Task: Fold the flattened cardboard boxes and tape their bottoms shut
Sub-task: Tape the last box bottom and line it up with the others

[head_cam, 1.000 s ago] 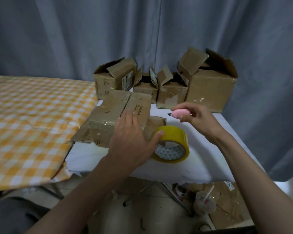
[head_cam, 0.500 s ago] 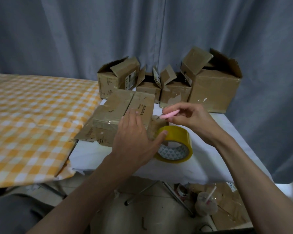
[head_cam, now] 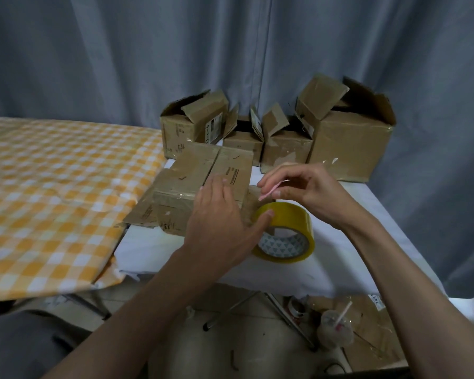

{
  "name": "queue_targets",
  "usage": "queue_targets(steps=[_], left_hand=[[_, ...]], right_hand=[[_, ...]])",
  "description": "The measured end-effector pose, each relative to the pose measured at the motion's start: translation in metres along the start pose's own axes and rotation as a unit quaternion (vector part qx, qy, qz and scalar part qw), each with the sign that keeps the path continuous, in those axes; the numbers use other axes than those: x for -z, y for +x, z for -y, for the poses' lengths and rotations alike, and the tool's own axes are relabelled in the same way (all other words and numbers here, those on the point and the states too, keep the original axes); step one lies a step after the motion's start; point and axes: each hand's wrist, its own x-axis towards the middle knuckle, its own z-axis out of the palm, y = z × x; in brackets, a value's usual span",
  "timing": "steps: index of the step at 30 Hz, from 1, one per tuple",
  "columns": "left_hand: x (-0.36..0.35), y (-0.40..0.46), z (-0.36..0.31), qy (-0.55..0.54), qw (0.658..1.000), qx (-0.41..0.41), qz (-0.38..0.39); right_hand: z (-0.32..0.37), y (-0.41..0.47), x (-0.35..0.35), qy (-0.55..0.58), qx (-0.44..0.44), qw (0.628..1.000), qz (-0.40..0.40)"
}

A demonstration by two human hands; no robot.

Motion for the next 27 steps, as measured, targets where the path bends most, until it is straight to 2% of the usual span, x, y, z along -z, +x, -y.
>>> queue_targets(steps=[8,18,23,27], left_hand=[[-0.001,0.0,0.0,-0.015,1.0,-0.002,-0.012],[0.001,-0.001,-0.002,-0.009,1.0,-0.004,-0.001],[0.0,-0.001,-0.002,0.005,1.0,0.0,-0.008],[-0.002,-0.001,0.0,0.002,1.0,0.0,-0.006]], right_hand=[[0.001,0.002,0.0,-0.084,-0.002,0.995,0.05],[-0.001,0.01,-0.007,-0.18,0.034,0.983,0.025],[-0.032,0.016,0.012,-0.217,-0.047,0.971,-0.088],[-0.064,0.005,0.017,-0.284,-0.134,0.947,-0.072]])
